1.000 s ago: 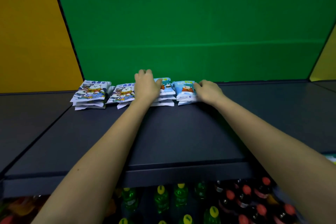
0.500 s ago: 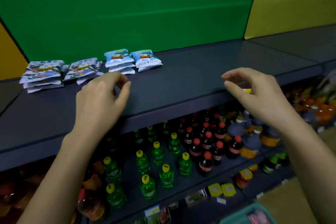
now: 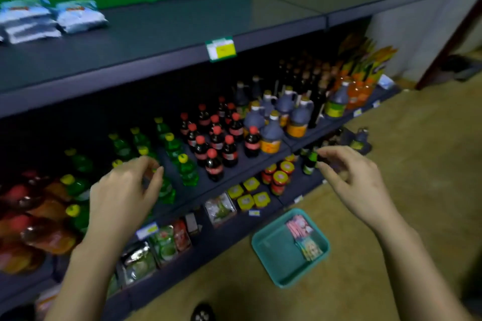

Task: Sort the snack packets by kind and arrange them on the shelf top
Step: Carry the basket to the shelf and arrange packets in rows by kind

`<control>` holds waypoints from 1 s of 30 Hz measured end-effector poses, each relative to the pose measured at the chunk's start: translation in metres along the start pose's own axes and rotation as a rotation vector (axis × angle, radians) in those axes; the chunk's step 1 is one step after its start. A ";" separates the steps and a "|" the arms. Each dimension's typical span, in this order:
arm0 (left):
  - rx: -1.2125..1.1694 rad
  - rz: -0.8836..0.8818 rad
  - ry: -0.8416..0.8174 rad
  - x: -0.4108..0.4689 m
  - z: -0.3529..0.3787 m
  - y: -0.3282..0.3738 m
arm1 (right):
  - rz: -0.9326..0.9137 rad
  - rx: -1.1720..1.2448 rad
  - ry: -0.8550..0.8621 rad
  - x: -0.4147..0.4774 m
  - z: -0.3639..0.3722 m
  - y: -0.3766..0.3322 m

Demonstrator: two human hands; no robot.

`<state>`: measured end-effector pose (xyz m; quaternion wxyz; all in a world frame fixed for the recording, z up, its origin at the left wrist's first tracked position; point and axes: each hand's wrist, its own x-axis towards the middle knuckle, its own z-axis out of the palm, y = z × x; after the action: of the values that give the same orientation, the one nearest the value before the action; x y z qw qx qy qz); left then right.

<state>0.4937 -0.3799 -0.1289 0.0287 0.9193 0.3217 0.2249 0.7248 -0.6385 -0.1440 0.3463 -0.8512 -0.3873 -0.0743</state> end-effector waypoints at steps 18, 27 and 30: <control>-0.035 -0.298 -0.471 -0.120 0.158 0.216 | 0.360 0.031 -0.282 -0.122 -0.071 0.261; -0.032 -0.403 -0.600 -0.063 0.270 0.295 | 0.296 -0.046 -0.513 -0.046 -0.042 0.383; -0.010 -0.430 -0.664 -0.047 0.296 0.314 | 0.244 -0.058 -0.581 -0.020 -0.023 0.406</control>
<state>0.7706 -0.6292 -0.3509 0.1820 0.8534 0.4792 -0.0943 1.0024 -0.8525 -0.3506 0.2032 -0.8865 -0.3626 0.2034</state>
